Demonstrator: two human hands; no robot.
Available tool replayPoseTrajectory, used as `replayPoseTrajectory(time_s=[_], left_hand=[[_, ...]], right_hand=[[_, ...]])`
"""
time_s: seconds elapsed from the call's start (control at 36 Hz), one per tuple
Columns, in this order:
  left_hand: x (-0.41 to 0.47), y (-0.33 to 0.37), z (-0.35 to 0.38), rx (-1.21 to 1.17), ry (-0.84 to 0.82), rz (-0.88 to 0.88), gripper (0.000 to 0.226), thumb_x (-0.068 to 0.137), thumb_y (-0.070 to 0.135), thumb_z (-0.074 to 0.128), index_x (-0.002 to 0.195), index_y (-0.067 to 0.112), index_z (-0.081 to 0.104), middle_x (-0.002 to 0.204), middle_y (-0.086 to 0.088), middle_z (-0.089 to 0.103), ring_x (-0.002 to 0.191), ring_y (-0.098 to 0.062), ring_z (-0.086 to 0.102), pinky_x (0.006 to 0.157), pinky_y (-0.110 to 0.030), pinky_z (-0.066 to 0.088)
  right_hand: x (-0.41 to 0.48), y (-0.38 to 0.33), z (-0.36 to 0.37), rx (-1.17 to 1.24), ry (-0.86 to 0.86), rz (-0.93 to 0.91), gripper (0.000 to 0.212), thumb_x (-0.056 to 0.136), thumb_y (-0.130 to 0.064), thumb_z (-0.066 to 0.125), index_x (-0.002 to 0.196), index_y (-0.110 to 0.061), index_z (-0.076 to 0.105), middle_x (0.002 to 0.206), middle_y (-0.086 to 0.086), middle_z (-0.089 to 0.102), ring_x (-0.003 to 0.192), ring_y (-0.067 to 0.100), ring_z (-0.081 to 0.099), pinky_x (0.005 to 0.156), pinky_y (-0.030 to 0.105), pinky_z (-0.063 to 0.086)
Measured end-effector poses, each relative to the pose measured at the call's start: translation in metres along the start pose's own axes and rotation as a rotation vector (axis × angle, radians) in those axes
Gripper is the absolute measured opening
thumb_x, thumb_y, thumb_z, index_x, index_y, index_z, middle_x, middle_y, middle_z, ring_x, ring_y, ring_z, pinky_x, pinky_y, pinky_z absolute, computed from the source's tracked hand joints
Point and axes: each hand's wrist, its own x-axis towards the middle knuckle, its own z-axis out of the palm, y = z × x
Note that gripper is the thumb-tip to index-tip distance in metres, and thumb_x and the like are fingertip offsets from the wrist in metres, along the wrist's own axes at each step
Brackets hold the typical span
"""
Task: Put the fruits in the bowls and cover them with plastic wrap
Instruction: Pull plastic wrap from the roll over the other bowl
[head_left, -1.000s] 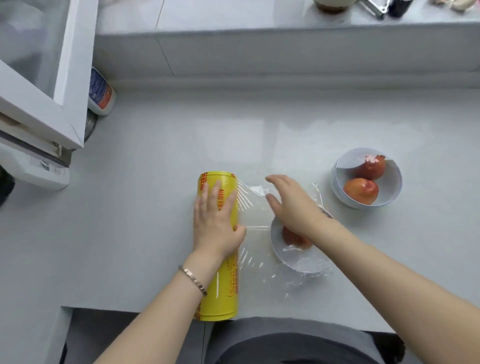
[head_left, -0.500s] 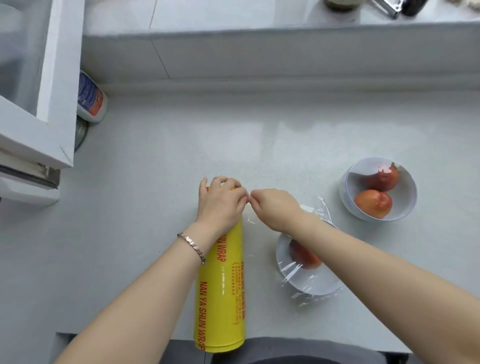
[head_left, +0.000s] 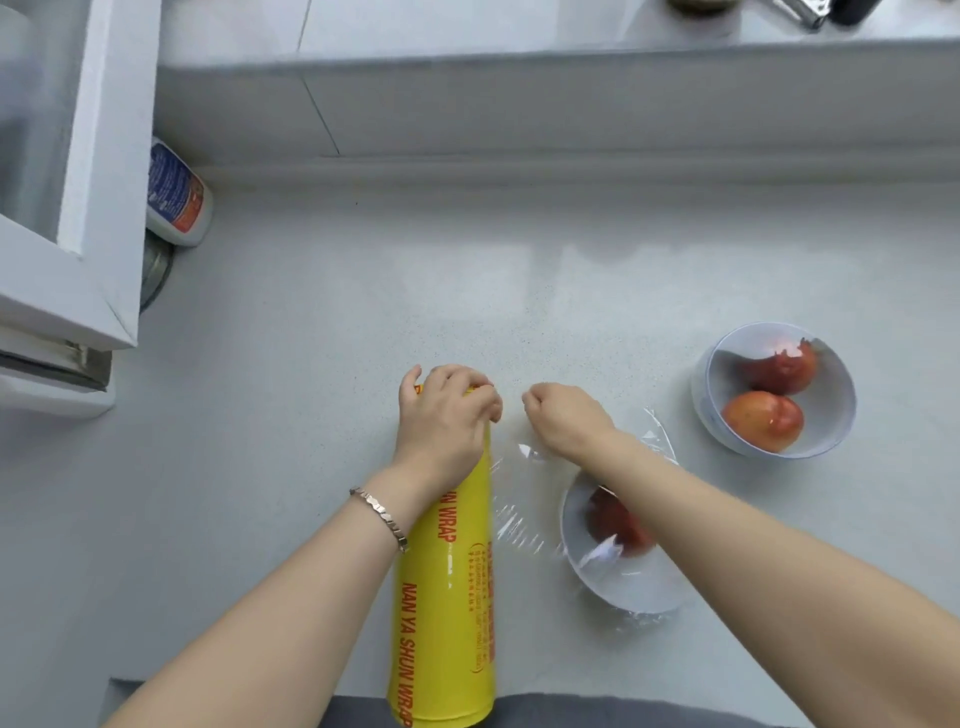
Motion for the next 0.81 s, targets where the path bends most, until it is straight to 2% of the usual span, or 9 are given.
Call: replayPoseTrajectory(time_s=[0.11, 0.25, 0.33, 0.39, 0.44, 0.53, 0.64, 0.72, 0.81], left_hand=[[-0.002, -0.005, -0.008, -0.108, 0.024, -0.047, 0.040, 0.083, 0.039, 0.026, 0.074, 0.022, 0.061, 0.106, 0.010, 0.063, 0.110, -0.014, 0.048, 0.109, -0.043, 0.015], [-0.008, -0.020, -0.016, -0.150, 0.050, -0.040, 0.034, 0.076, 0.048, 0.043, 0.088, 0.021, 0.062, 0.109, 0.004, 0.063, 0.110, -0.019, 0.049, 0.103, -0.055, 0.030], [-0.014, -0.019, -0.018, -0.152, 0.086, -0.157, 0.055, 0.073, 0.050, 0.049, 0.118, 0.019, 0.055, 0.126, -0.006, 0.052, 0.120, -0.027, 0.043, 0.107, -0.049, 0.028], [-0.021, -0.009, -0.018, -0.213, 0.097, -0.368, 0.068, 0.077, 0.046, 0.062, 0.135, 0.020, 0.040, 0.139, -0.010, 0.036, 0.131, -0.029, 0.030, 0.109, -0.043, 0.024], [-0.030, 0.002, -0.017, -0.309, 0.079, -0.601, 0.084, 0.077, 0.047, 0.068, 0.143, 0.021, 0.023, 0.145, -0.011, 0.026, 0.134, -0.029, 0.025, 0.108, -0.042, 0.027], [-0.040, 0.005, -0.015, -0.405, 0.044, -0.758, 0.096, 0.072, 0.057, 0.068, 0.145, 0.027, 0.013, 0.143, -0.012, 0.034, 0.129, -0.031, 0.038, 0.101, -0.044, 0.038], [-0.039, -0.001, -0.015, -0.539, 0.060, -0.824, 0.093, 0.068, 0.057, 0.072, 0.141, 0.024, 0.024, 0.135, -0.008, 0.048, 0.115, -0.029, 0.053, 0.093, -0.043, 0.048], [-0.041, 0.001, -0.013, -0.575, 0.069, -0.808, 0.087, 0.069, 0.052, 0.074, 0.140, 0.024, 0.031, 0.131, -0.004, 0.053, 0.111, -0.025, 0.055, 0.090, -0.037, 0.048], [-0.041, 0.003, -0.010, -0.566, 0.071, -0.813, 0.087, 0.069, 0.052, 0.073, 0.140, 0.025, 0.031, 0.130, -0.004, 0.054, 0.112, -0.026, 0.055, 0.092, -0.041, 0.049]], right_hand=[[-0.004, -0.007, -0.013, 0.373, -0.173, -0.096, 0.036, 0.096, -0.024, 0.038, 0.067, -0.019, 0.058, 0.066, -0.002, 0.057, 0.068, 0.015, 0.054, 0.070, 0.027, 0.037], [-0.016, -0.012, -0.030, 0.888, -0.251, 0.027, 0.029, 0.090, -0.013, 0.038, 0.078, -0.014, 0.064, 0.065, -0.004, 0.069, 0.070, 0.008, 0.065, 0.074, 0.023, 0.043], [-0.026, -0.014, -0.027, 0.708, -0.163, -0.029, 0.023, 0.088, -0.016, 0.048, 0.104, -0.010, 0.063, 0.090, 0.000, 0.070, 0.086, 0.010, 0.064, 0.082, 0.027, 0.042], [-0.035, -0.017, -0.017, 0.456, -0.162, -0.108, 0.042, 0.085, -0.026, 0.059, 0.126, -0.016, 0.052, 0.120, 0.005, 0.059, 0.110, 0.015, 0.056, 0.095, 0.028, 0.040], [-0.041, -0.023, -0.005, 0.286, -0.170, -0.193, 0.052, 0.083, -0.034, 0.062, 0.131, -0.018, 0.047, 0.130, 0.008, 0.053, 0.121, 0.018, 0.050, 0.100, 0.029, 0.037], [-0.041, -0.031, 0.009, 0.226, -0.181, -0.219, 0.052, 0.085, -0.038, 0.059, 0.128, -0.012, 0.046, 0.122, 0.009, 0.058, 0.114, 0.021, 0.053, 0.088, 0.028, 0.040], [-0.040, -0.031, 0.012, 0.145, -0.155, -0.237, 0.035, 0.089, -0.035, 0.056, 0.109, -0.007, 0.057, 0.105, 0.010, 0.062, 0.099, 0.024, 0.055, 0.071, 0.026, 0.033], [-0.045, -0.030, 0.012, 0.089, -0.156, -0.297, 0.025, 0.092, -0.030, 0.051, 0.088, -0.007, 0.061, 0.075, 0.003, 0.054, 0.078, 0.021, 0.048, 0.060, 0.029, 0.029], [-0.049, -0.028, 0.016, 0.069, -0.100, -0.315, 0.033, 0.093, -0.027, 0.045, 0.064, -0.013, 0.050, 0.069, 0.003, 0.047, 0.074, 0.024, 0.049, 0.063, 0.032, 0.037]])
